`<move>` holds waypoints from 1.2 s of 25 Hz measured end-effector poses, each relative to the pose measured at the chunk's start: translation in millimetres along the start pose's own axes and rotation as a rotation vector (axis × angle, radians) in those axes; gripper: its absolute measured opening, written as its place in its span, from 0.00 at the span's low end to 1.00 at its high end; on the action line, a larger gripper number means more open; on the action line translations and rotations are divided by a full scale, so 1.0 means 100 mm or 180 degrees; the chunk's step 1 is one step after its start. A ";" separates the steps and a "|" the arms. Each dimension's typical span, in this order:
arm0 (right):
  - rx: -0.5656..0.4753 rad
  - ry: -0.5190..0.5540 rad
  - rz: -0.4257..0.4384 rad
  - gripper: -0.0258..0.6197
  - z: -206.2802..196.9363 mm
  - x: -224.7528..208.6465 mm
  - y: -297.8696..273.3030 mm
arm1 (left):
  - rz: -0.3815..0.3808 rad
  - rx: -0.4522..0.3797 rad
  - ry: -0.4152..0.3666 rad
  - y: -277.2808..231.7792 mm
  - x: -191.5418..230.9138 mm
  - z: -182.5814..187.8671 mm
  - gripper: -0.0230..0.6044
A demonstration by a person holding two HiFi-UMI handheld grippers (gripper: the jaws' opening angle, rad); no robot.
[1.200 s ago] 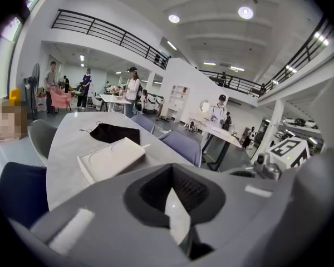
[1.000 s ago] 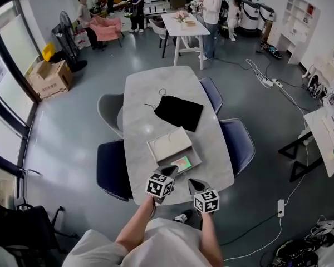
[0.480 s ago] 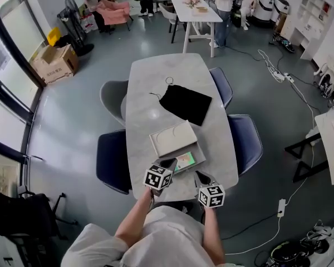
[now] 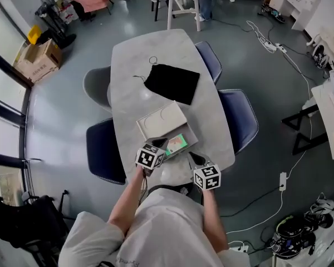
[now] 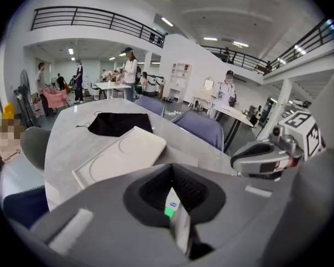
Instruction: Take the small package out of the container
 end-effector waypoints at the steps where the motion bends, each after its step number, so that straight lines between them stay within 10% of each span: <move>1: -0.0005 -0.0016 -0.0005 0.04 0.00 -0.02 -0.01 | -0.0034 0.0067 -0.0068 -0.06 0.00 -0.01 0.12; 20: 0.0093 -0.0194 -0.0202 0.04 -0.20 -0.27 0.11 | -0.0520 0.1038 -0.1027 -0.91 -0.07 -0.41 0.47; 30: 0.0044 -0.0360 -0.0278 0.04 -0.29 -0.38 0.23 | -0.0352 0.1163 -0.1050 -1.13 -0.08 -0.62 0.55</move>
Point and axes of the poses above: the fingertips, and each gripper's own axes: y backward along the fingers, x to its left, z out of its top, the point moved 6 cm from there along y, backward along the fingers, and after that the axes turned 3 degrees about -y, right-handed, at the moved point
